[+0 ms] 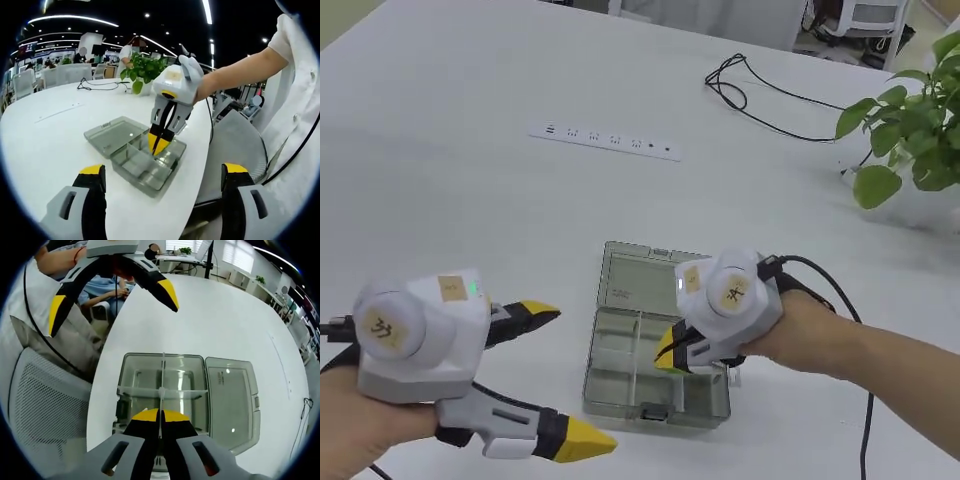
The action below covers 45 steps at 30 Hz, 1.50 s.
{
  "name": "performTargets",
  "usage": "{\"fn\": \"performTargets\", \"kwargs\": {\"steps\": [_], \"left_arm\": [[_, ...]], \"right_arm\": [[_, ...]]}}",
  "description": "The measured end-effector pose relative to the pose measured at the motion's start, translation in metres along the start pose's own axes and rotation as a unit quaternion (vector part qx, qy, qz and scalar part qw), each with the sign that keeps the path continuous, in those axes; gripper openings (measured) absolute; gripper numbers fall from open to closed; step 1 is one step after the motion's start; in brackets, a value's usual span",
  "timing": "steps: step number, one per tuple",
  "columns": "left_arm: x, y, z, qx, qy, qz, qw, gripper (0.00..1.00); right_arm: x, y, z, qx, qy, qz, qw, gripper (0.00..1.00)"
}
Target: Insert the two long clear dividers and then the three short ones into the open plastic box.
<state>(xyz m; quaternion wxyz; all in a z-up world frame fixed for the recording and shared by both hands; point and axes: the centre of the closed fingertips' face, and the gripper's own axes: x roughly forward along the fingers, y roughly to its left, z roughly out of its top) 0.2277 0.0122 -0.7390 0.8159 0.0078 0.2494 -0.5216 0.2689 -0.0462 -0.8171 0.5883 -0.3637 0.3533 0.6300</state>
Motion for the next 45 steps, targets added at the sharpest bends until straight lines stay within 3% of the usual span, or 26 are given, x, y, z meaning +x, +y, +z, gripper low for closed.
{"fn": "performTargets", "kwargs": {"steps": [18, 28, 36, 45], "left_arm": [[-0.002, -0.003, 0.002, 0.002, 0.001, 0.003, 1.0000, 0.98], [-0.003, -0.004, 0.003, 0.001, 0.001, 0.004, 1.0000, 0.98], [-0.003, -0.005, 0.005, 0.003, 0.001, 0.003, 1.0000, 0.98], [-0.004, -0.006, 0.009, 0.005, -0.002, 0.001, 1.0000, 1.00]], "right_arm": [[-0.003, -0.001, 0.001, 0.026, -0.013, -0.006, 0.9996, 0.06], [-0.031, -0.001, 0.011, 0.068, -0.064, -0.015, 0.9955, 0.14], [-0.053, 0.003, 0.017, 0.078, -0.093, -0.019, 0.9924, 0.23], [-0.082, 0.007, 0.006, 0.091, -0.109, -0.032, 0.9893, 0.32]]}}
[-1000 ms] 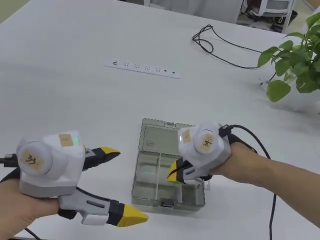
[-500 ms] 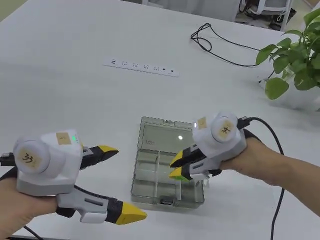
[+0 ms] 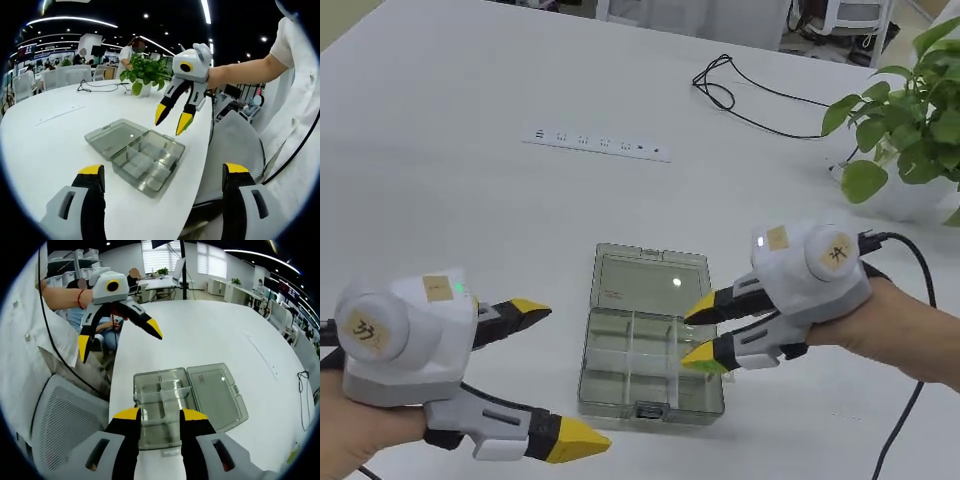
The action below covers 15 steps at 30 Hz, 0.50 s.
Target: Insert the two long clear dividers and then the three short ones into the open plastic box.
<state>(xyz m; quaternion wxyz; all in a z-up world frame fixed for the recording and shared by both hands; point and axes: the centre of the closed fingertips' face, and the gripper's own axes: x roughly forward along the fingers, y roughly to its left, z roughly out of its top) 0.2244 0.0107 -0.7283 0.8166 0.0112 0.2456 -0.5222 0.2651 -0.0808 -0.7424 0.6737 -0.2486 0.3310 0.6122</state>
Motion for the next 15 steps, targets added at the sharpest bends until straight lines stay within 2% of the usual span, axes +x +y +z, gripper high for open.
{"fn": "performTargets", "kwargs": {"steps": [6, 15], "left_arm": [[-0.001, 0.001, 0.000, 0.001, 0.003, 0.000, 1.0000, 1.00], [-0.001, 0.001, 0.000, 0.003, 0.005, -0.003, 1.0000, 1.00]], "right_arm": [[-0.021, -0.007, -0.017, 0.013, 0.005, -0.017, 0.9998, 0.40], [-0.051, -0.013, -0.067, 0.039, 0.035, -0.042, 0.9977, 0.47]]}}
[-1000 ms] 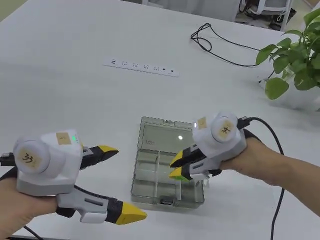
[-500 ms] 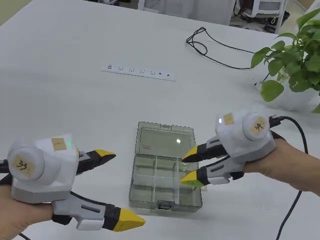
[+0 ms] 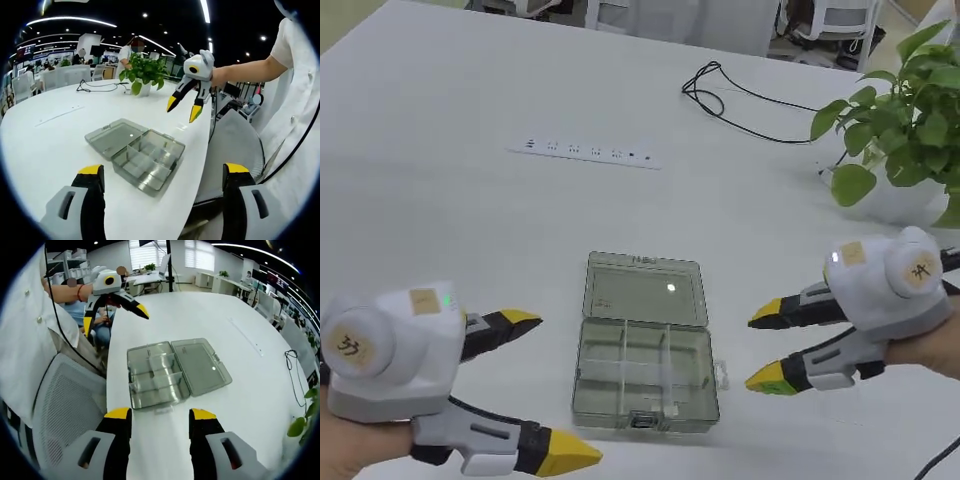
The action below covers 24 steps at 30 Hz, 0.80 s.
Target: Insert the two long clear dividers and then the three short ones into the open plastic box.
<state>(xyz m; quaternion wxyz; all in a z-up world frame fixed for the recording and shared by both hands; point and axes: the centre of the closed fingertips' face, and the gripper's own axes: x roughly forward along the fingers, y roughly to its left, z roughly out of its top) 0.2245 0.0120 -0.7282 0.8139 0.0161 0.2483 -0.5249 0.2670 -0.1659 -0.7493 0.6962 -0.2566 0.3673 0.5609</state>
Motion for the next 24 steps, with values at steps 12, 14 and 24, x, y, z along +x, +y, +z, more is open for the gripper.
{"fn": "performTargets", "kwargs": {"steps": [12, 14, 24], "left_arm": [[0.001, 0.000, 0.000, -0.001, 0.002, -0.002, 1.0000, 1.00], [0.000, 0.001, -0.001, -0.001, 0.003, -0.001, 1.0000, 1.00], [-0.001, 0.002, -0.001, -0.006, 0.002, 0.002, 1.0000, 1.00]], "right_arm": [[-0.013, -0.011, -0.074, 0.007, 0.073, -0.009, 0.9973, 0.52], [-0.014, -0.013, -0.086, 0.004, 0.086, -0.009, 0.9962, 0.52], [-0.011, -0.022, -0.138, -0.021, 0.160, -0.001, 0.9868, 0.53]]}}
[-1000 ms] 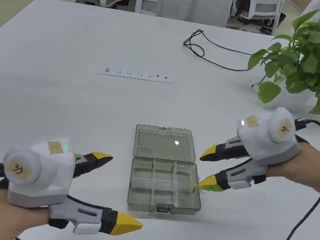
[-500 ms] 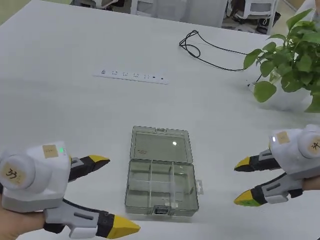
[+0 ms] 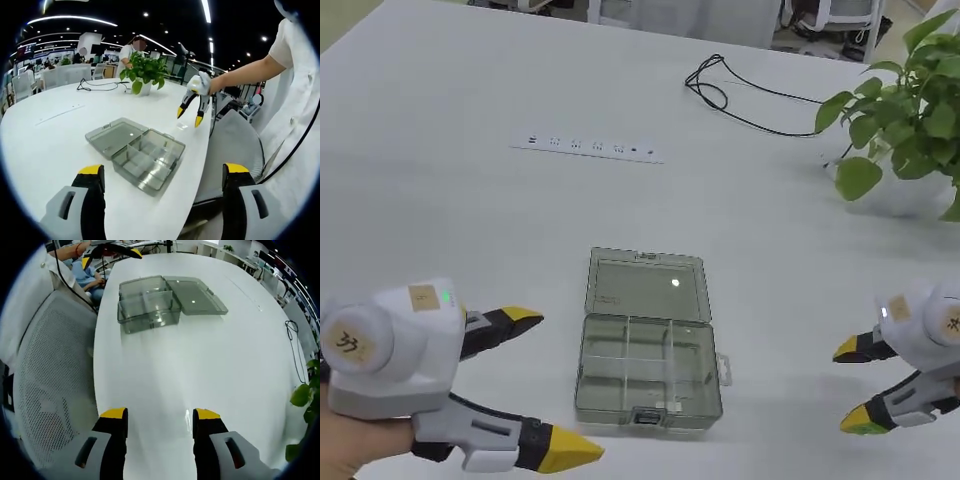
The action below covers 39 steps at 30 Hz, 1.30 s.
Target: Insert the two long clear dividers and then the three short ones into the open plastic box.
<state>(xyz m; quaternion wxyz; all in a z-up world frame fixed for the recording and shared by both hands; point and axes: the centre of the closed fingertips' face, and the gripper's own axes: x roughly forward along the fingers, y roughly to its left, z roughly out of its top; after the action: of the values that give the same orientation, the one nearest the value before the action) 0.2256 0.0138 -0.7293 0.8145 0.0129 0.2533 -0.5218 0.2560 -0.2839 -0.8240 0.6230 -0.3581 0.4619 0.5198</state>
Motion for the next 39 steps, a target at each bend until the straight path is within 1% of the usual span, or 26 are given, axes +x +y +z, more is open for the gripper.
{"fn": "performTargets", "kwargs": {"steps": [3, 6, 9, 11, 12, 17, 20, 21, 23, 25, 27, 31, 39], "left_arm": [[-0.001, 0.000, -0.001, -0.001, 0.002, 0.001, 1.0000, 1.00], [-0.001, 0.001, -0.002, -0.002, 0.002, 0.001, 1.0000, 1.00], [-0.001, 0.001, -0.002, -0.003, 0.003, 0.002, 1.0000, 1.00], [-0.001, 0.001, -0.003, -0.003, 0.004, 0.002, 1.0000, 0.99], [0.000, 0.001, -0.003, -0.004, 0.004, 0.002, 1.0000, 0.99], [0.000, 0.000, -0.003, -0.005, 0.004, 0.002, 1.0000, 0.99], [-0.001, 0.001, -0.004, -0.005, 0.006, 0.002, 1.0000, 0.99], [-0.001, 0.001, -0.003, -0.005, 0.005, 0.002, 1.0000, 0.99], [-0.001, 0.001, -0.003, -0.005, 0.004, 0.003, 1.0000, 0.99], [-0.001, 0.002, -0.003, -0.006, 0.004, 0.004, 1.0000, 0.99], [-0.001, 0.002, -0.003, -0.007, 0.004, 0.004, 1.0000, 0.99], [-0.002, 0.001, -0.005, -0.007, 0.005, 0.003, 1.0000, 0.98], [-0.004, 0.001, -0.005, -0.007, 0.003, 0.006, 1.0000, 0.98]], "right_arm": [[0.004, -0.004, -0.011, -0.012, 0.021, -0.005, 0.9997, 0.53], [0.008, -0.011, -0.020, -0.013, 0.031, -0.010, 0.9994, 0.52], [0.013, -0.014, -0.026, -0.023, 0.043, -0.012, 0.9987, 0.50], [0.015, -0.015, -0.028, -0.028, 0.051, -0.012, 0.9982, 0.50], [0.017, -0.015, -0.029, -0.037, 0.056, -0.013, 0.9976, 0.50], [0.022, -0.017, -0.031, -0.053, 0.065, -0.015, 0.9964, 0.46], [0.024, -0.018, -0.034, -0.062, 0.076, -0.014, 0.9951, 0.46], [0.024, -0.017, -0.033, -0.059, 0.073, -0.009, 0.9955, 0.45], [0.023, -0.018, -0.032, -0.059, 0.071, -0.012, 0.9957, 0.45], [0.023, -0.016, -0.032, -0.054, 0.071, -0.006, 0.9960, 0.43], [0.023, -0.017, -0.032, -0.057, 0.070, -0.007, 0.9959, 0.42], [0.023, -0.019, -0.032, -0.051, 0.067, -0.010, 0.9964, 0.33], [0.023, -0.020, -0.032, -0.050, 0.071, -0.011, 0.9962, 0.33]]}}
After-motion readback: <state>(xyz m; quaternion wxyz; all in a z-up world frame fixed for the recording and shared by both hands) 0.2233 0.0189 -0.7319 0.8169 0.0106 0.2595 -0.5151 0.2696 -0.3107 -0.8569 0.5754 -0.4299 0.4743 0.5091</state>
